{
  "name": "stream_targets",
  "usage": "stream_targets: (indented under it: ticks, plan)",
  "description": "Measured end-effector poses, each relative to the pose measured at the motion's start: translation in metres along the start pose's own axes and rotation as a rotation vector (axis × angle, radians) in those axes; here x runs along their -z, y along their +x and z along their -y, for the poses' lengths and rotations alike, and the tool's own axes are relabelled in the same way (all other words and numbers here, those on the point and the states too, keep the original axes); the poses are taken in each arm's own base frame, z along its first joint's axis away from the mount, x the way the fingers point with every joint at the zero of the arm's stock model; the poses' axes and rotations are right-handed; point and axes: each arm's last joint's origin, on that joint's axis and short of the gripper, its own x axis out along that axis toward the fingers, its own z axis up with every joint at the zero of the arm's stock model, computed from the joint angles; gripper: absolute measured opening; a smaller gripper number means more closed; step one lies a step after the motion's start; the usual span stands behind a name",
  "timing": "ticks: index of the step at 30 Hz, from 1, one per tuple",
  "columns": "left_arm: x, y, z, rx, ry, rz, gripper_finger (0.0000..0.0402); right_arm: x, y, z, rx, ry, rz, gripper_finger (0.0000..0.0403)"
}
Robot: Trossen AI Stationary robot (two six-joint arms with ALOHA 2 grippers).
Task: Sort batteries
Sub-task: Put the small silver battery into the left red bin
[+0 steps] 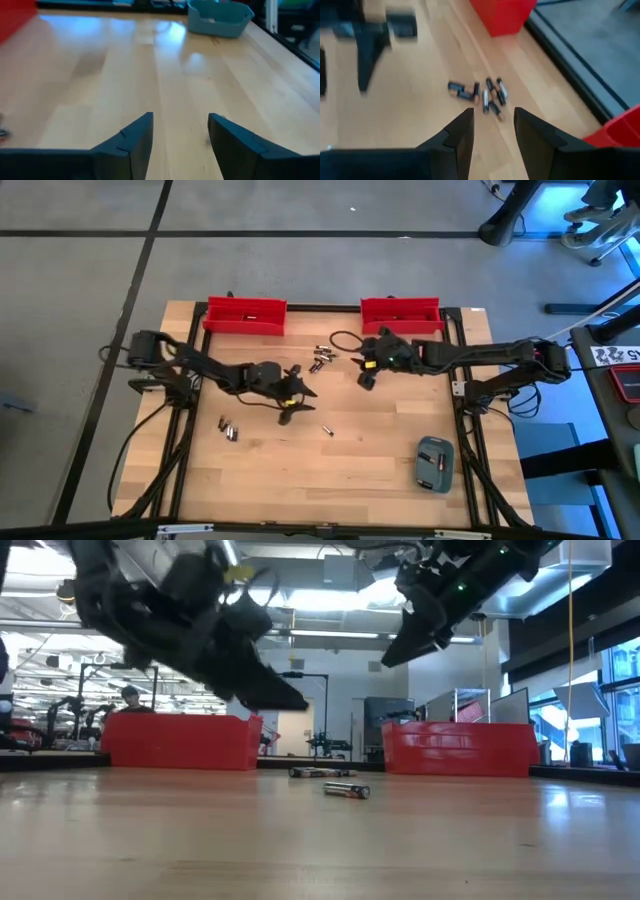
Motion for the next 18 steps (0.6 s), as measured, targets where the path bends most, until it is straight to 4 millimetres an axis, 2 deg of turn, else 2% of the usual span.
stream_targets:
  ticks: [5,11,18]
  plan:
    - [0.014,0.025,-0.005,0.049,0.059,-0.004,0.0181,-0.007,0.000,0.000,0.000,-0.011,0.074,0.0142]
    - [0.019,0.056,-0.009,0.126,0.080,-0.005,0.0173,-0.009,0.000,0.000,0.000,-0.026,0.093,0.0142]
    - [0.021,0.073,-0.013,0.136,0.085,-0.009,0.0185,-0.009,0.000,0.000,0.000,-0.028,0.086,0.0142]
